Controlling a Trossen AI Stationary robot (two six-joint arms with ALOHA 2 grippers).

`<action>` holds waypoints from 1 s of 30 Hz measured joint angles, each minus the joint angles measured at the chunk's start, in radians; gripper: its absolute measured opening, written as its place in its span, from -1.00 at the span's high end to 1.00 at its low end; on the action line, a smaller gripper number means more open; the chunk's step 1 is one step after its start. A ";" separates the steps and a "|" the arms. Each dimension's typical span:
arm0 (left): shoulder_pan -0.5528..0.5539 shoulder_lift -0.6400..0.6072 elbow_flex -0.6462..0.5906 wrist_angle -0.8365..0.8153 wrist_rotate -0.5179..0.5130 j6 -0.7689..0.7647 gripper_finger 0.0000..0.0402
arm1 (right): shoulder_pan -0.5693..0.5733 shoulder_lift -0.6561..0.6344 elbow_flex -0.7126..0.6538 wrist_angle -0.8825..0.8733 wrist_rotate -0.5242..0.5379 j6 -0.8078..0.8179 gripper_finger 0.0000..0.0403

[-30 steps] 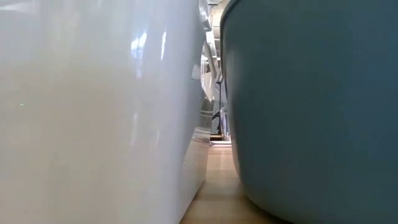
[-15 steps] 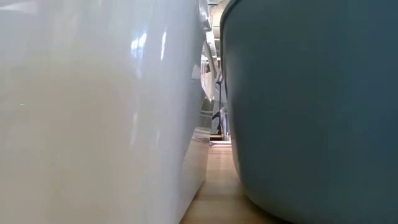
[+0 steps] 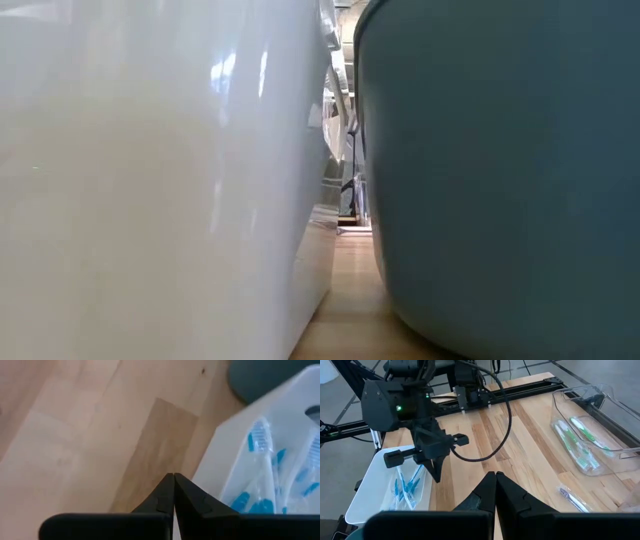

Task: Pick & Place Toothbrushes
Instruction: Put the blue toothbrush into the white bin, then put the purple toothbrush into the right transparent bin

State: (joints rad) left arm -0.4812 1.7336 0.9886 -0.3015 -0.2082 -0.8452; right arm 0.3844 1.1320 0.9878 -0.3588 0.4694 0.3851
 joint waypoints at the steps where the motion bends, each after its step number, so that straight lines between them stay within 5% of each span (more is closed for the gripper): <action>1: -0.007 0.000 0.000 -0.002 0.005 -0.006 1.00 | 0.000 0.000 0.000 0.000 0.000 0.000 0.99; 17: -0.084 -0.010 0.003 -0.005 -0.011 -0.089 1.00 | 0.000 0.000 0.000 0.000 0.000 0.000 0.99; 25: 0.028 -0.142 0.005 0.025 -0.347 0.147 0.99 | 0.000 0.000 0.000 0.000 0.000 0.000 0.99; 30: 0.207 -0.191 0.005 0.166 -0.288 0.362 0.96 | 0.000 0.000 0.000 -0.015 0.000 0.000 0.99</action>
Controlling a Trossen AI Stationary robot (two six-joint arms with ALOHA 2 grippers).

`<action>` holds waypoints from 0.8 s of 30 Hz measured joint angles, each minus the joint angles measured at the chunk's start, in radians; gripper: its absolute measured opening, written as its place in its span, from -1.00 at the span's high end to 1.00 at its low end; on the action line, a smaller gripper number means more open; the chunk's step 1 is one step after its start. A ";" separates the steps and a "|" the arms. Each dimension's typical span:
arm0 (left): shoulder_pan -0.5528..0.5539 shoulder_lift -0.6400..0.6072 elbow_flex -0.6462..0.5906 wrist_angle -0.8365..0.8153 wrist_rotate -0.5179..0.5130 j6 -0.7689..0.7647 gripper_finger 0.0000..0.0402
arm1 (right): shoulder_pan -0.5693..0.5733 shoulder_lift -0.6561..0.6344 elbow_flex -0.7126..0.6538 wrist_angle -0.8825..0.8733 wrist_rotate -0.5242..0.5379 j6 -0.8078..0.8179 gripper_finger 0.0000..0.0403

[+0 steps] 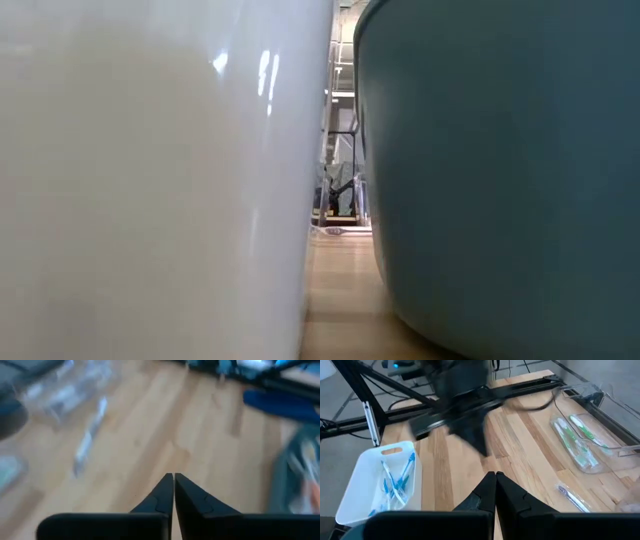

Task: Pick & Place Toothbrushes
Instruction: Put the purple toothbrush into the right transparent bin

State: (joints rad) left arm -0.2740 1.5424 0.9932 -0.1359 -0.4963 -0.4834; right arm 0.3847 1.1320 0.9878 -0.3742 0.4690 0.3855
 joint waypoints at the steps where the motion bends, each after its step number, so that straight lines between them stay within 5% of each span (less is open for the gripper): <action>1: 0.038 0.000 0.000 0.036 0.029 0.044 0.94 | 0.000 0.000 0.000 -0.008 0.000 0.000 0.99; 13: 0.315 0.209 0.000 0.588 0.322 0.132 0.58 | 0.000 -0.001 0.000 -0.086 -0.001 0.024 0.99; 19: 0.358 0.333 0.011 0.596 0.177 0.373 0.45 | 0.001 0.000 0.000 -0.101 -0.001 0.027 0.99; 24: 0.399 0.403 0.013 0.589 0.170 0.370 0.24 | 0.000 0.000 0.000 -0.116 -0.001 0.027 0.99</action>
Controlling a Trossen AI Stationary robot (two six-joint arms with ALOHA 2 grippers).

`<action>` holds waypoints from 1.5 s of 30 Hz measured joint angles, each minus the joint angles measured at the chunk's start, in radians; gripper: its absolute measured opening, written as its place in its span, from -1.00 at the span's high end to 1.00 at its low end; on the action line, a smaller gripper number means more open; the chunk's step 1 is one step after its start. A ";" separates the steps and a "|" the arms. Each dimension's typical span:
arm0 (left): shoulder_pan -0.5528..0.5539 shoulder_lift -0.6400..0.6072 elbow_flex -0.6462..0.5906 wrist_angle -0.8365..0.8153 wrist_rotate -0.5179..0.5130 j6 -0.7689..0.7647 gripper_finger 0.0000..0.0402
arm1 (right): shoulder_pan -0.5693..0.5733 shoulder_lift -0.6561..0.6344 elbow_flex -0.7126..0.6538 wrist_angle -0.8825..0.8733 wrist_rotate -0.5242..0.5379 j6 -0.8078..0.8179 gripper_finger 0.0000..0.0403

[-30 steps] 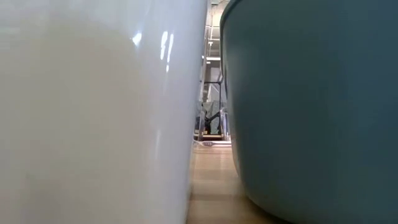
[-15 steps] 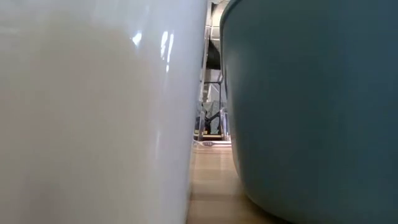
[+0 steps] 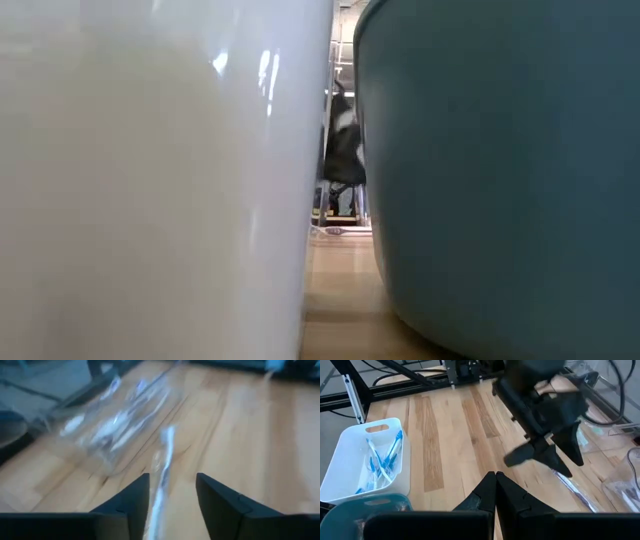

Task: Pick & Place Toothbrushes
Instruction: Put the purple toothbrush into the right transparent bin

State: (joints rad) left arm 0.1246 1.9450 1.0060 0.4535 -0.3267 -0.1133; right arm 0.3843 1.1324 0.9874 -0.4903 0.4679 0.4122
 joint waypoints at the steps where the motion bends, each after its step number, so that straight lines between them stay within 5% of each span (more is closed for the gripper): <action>1: 0.003 0.016 0.005 -0.003 0.000 -0.001 0.19 | 0.000 0.000 0.000 0.001 0.000 0.000 0.99; 9: 0.002 0.120 0.056 -0.009 -0.059 -0.032 -0.10 | 0.000 0.000 0.000 0.004 0.000 0.000 0.99; 20: 0.013 0.156 0.093 -0.167 -0.085 -0.104 -0.06 | -0.001 0.000 0.000 0.004 0.000 0.000 0.99; 27: -0.001 0.156 0.094 -0.191 -0.080 -0.106 0.17 | -0.001 0.001 0.000 0.004 0.000 0.000 0.99; 35: -0.023 0.154 0.095 -0.227 -0.059 -0.104 0.88 | -0.001 0.001 0.000 0.004 0.000 0.000 0.99; 45: -0.112 0.136 0.093 -0.280 -0.089 -0.021 0.91 | 0.000 0.001 0.000 -0.004 0.000 -0.001 0.99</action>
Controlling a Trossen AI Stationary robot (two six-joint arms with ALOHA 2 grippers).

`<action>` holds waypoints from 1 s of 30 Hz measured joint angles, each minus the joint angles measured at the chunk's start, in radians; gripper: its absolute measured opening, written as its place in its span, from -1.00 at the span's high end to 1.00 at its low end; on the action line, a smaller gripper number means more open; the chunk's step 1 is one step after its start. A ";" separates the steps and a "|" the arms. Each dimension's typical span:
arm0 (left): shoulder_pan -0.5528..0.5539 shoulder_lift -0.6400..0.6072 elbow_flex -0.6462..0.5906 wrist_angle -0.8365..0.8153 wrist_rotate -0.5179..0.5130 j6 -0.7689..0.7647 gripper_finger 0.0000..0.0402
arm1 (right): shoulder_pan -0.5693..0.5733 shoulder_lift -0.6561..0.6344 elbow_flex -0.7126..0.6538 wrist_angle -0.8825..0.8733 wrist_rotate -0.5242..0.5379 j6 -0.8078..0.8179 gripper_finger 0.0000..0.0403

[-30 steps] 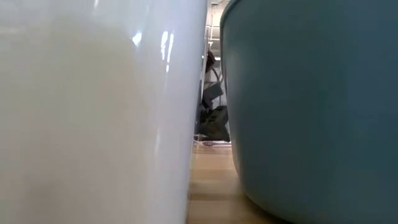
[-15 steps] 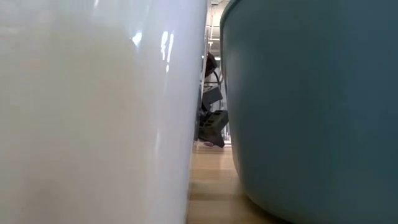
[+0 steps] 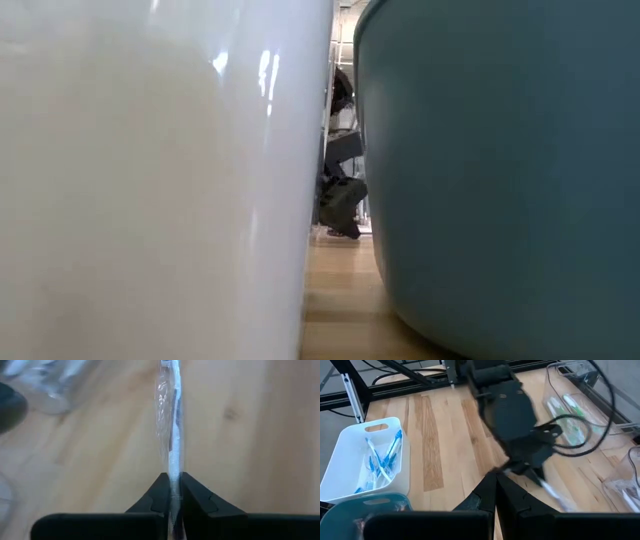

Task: Pick & Place Toothbrushes
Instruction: Put the purple toothbrush into the right transparent bin

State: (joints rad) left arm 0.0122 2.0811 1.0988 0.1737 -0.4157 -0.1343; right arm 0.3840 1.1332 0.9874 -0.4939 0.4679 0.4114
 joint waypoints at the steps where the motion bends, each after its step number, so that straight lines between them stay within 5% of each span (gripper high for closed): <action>1: -0.011 -0.008 -0.001 -0.014 -0.001 0.004 0.91 | 0.000 0.000 0.000 -0.005 0.000 0.000 0.99; 11: -0.077 -0.182 -0.021 -0.153 0.016 0.182 0.92 | -0.002 0.025 0.001 -0.034 0.001 -0.002 0.99; 24: -0.093 -0.306 -0.122 -0.149 0.105 0.207 0.92 | -0.048 0.334 0.068 -0.138 0.000 -0.098 0.98; 30: -0.137 -0.306 -0.169 -0.114 0.104 0.208 0.92 | -0.086 0.424 0.152 -0.182 -0.061 -0.055 0.77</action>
State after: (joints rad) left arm -0.1249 1.7752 0.9303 0.0596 -0.3116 0.0742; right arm 0.2978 1.5576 1.1397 -0.6755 0.4066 0.3565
